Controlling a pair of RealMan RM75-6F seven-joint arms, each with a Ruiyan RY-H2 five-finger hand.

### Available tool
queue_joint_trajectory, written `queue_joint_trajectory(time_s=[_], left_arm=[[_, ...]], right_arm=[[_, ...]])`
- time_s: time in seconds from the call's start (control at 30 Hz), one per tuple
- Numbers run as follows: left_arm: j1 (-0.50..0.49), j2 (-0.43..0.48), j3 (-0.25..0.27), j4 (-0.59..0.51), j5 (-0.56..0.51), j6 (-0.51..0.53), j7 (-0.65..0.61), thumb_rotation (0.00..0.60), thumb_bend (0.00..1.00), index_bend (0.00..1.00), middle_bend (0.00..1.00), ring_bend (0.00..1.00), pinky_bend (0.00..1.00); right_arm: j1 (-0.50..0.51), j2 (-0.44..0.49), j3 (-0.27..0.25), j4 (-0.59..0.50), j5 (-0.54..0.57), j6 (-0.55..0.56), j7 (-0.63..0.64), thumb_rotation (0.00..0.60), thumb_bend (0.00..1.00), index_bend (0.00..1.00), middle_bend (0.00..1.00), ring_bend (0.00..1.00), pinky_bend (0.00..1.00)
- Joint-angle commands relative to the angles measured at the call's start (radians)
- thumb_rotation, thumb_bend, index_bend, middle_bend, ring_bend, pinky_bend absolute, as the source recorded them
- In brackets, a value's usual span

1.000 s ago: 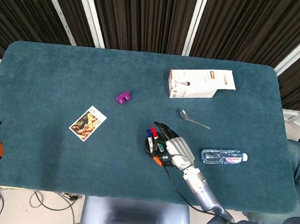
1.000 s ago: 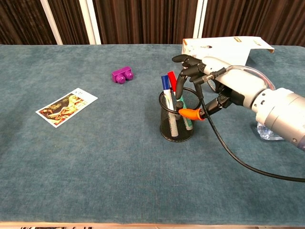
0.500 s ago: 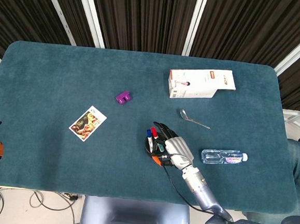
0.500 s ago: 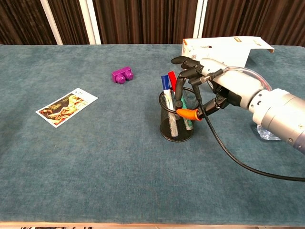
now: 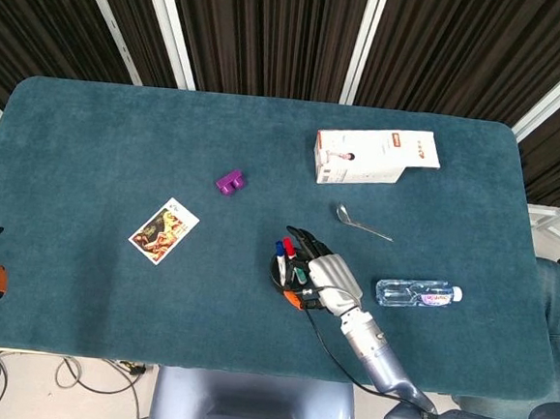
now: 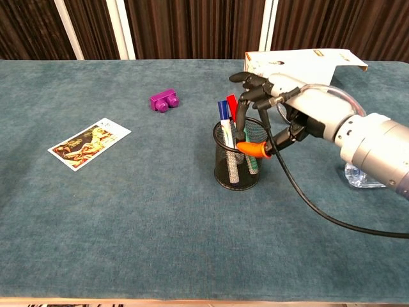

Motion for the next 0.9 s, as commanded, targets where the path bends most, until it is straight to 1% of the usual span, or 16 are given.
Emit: queue_joint_trajectory(time_s=[0.03, 0.17, 0.33, 0.5, 0.67, 0.8, 0.9], left_arm=[[0.000, 0.000, 0.000, 0.000, 0.002, 0.001, -0.001, 0.600, 0.53, 0.18, 0.09, 0.09, 0.13], [0.001, 0.001, 0.001, -0.002, 0.002, 0.001, -0.002, 0.600, 0.53, 0.18, 0.09, 0.09, 0.13], [0.001, 0.001, 0.001, -0.003, 0.004, 0.003, -0.005, 0.600, 0.53, 0.18, 0.09, 0.09, 0.13], [0.002, -0.001, 0.001, -0.002, 0.006, 0.006, -0.009, 0.600, 0.53, 0.18, 0.09, 0.09, 0.13], [0.002, -0.001, 0.001, -0.002, 0.006, 0.006, -0.008, 0.600, 0.53, 0.18, 0.09, 0.09, 0.13], [0.003, -0.001, 0.001, -0.004, 0.009, 0.009, -0.007, 0.600, 0.53, 0.18, 0.09, 0.09, 0.13], [0.003, -0.001, 0.000, -0.003, 0.008, 0.009, -0.008, 0.600, 0.53, 0.18, 0.09, 0.09, 0.13]], right_arm=[[0.004, 0.027, 0.012, -0.036, 0.000, 0.001, -0.008, 0.600, 0.39, 0.59, 0.00, 0.02, 0.19], [0.006, 0.073, 0.033, -0.091, 0.001, 0.014, -0.035, 0.600, 0.39, 0.59, 0.00, 0.02, 0.19], [0.010, 0.160, 0.074, -0.178, 0.026, 0.008, -0.046, 0.600, 0.39, 0.59, 0.00, 0.02, 0.19], [0.019, 0.277, 0.149, -0.278, 0.086, -0.018, -0.005, 0.600, 0.39, 0.59, 0.00, 0.02, 0.19], [0.023, 0.374, 0.215, -0.351, 0.142, -0.036, 0.048, 0.600, 0.39, 0.60, 0.00, 0.02, 0.19], [0.039, 0.429, 0.251, -0.365, 0.197, -0.073, 0.069, 0.600, 0.39, 0.60, 0.00, 0.02, 0.19], [0.051, 0.449, 0.259, -0.354, 0.240, -0.105, 0.085, 0.600, 0.39, 0.60, 0.00, 0.02, 0.19]])
